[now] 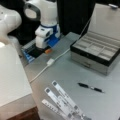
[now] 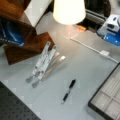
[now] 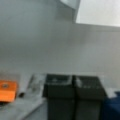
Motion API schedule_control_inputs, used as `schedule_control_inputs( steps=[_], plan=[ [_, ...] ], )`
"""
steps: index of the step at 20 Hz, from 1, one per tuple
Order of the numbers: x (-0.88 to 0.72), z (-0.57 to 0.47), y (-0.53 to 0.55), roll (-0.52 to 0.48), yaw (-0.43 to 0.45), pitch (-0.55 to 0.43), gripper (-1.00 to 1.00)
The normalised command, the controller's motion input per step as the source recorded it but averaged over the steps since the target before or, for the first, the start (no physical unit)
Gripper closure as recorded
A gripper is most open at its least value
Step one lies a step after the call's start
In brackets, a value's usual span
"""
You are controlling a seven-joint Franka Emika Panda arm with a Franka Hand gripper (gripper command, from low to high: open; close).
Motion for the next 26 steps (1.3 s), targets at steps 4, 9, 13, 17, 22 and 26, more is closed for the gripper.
schedule_control_inputs(
  steps=[4, 9, 13, 17, 22, 26],
  plan=[
    [-0.35, -0.38, -0.32, 0.251, 0.073, -0.291, 1.0],
    [-0.33, -0.38, -0.47, 0.277, 0.13, -0.316, 1.0],
    [-0.36, -0.36, -0.58, 0.241, 0.128, -0.345, 1.0],
    [-0.45, -0.4, -0.5, 0.191, 0.084, -0.396, 1.0],
    [-0.58, -0.41, -0.22, 0.139, -0.02, -0.431, 1.0],
    [-0.68, -0.37, -0.01, 0.127, -0.083, -0.457, 1.0]
  ],
)
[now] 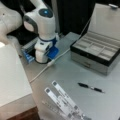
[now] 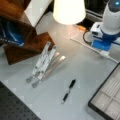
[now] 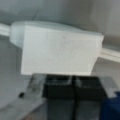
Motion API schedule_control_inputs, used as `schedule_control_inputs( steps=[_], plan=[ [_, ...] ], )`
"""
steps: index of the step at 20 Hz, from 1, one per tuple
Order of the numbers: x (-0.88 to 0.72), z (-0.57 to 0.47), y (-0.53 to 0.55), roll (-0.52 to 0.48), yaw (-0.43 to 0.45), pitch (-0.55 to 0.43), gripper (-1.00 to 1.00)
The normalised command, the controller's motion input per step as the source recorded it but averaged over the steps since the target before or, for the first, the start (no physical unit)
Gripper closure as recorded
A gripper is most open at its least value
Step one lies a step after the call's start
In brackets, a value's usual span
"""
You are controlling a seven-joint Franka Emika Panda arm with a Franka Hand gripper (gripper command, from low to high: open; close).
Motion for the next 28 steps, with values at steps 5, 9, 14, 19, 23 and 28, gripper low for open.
schedule_control_inputs(
  steps=[5, 9, 14, 19, 23, 28],
  plan=[
    [-0.73, -0.41, 0.09, 0.127, -0.109, -0.498, 1.0],
    [-0.72, -0.47, 0.07, 0.118, -0.106, -0.543, 1.0],
    [-0.72, -0.46, -0.03, 0.111, -0.101, -0.554, 1.0],
    [-0.74, -0.39, -0.15, 0.101, -0.103, -0.55, 1.0],
    [-0.76, -0.43, -0.2, 0.09, -0.099, -0.558, 1.0],
    [-0.8, -0.46, -0.23, 0.072, -0.107, -0.581, 1.0]
  ],
)
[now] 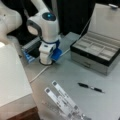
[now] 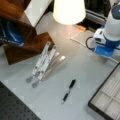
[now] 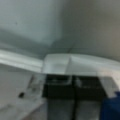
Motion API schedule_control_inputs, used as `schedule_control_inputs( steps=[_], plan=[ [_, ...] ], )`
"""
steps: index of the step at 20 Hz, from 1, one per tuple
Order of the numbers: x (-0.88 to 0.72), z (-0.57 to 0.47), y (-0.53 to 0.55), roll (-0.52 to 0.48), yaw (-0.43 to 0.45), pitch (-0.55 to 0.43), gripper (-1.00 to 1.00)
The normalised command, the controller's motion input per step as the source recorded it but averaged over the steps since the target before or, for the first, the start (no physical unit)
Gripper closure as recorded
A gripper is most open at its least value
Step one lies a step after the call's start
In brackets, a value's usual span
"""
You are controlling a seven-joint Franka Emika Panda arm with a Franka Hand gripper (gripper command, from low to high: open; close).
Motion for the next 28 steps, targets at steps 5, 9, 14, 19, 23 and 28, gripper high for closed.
schedule_control_inputs(
  steps=[5, 9, 14, 19, 23, 28],
  plan=[
    [-0.88, -0.43, -0.21, 0.05, -0.142, -0.578, 1.0],
    [-0.96, -0.42, -0.19, 0.029, -0.144, -0.576, 1.0],
    [-0.96, -0.32, -0.18, 0.03, -0.12, -0.536, 1.0],
    [-0.88, -0.13, -0.2, 0.042, -0.113, -0.484, 1.0],
    [-0.72, 0.02, -0.21, 0.051, -0.161, -0.407, 1.0],
    [-0.5, -0.04, -0.12, 0.105, -0.206, -0.35, 1.0]
  ],
)
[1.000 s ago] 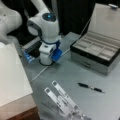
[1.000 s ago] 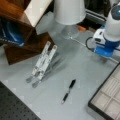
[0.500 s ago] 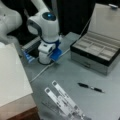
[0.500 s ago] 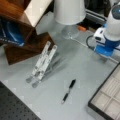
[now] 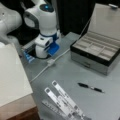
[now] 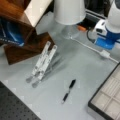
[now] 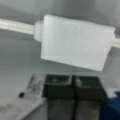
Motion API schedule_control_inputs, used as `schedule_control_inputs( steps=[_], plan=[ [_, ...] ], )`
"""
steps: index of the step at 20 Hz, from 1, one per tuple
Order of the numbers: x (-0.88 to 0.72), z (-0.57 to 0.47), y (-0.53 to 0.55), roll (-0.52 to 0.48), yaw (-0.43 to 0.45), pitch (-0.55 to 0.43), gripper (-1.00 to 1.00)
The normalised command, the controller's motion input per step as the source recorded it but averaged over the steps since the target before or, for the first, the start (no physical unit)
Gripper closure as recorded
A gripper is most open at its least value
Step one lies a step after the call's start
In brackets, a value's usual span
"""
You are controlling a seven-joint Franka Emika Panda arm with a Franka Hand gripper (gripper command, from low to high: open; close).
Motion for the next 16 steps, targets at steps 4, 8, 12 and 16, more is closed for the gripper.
schedule_control_inputs(
  steps=[4, 8, 12, 16],
  plan=[
    [-0.37, -0.01, -0.09, 0.093, -0.232, -0.262, 1.0],
    [-0.26, 0.04, -0.12, 0.062, -0.154, -0.197, 1.0],
    [-0.19, 0.03, -0.18, 0.071, -0.105, -0.125, 1.0],
    [-0.16, 0.03, -0.18, 0.061, -0.08, -0.065, -1.0]
  ],
)
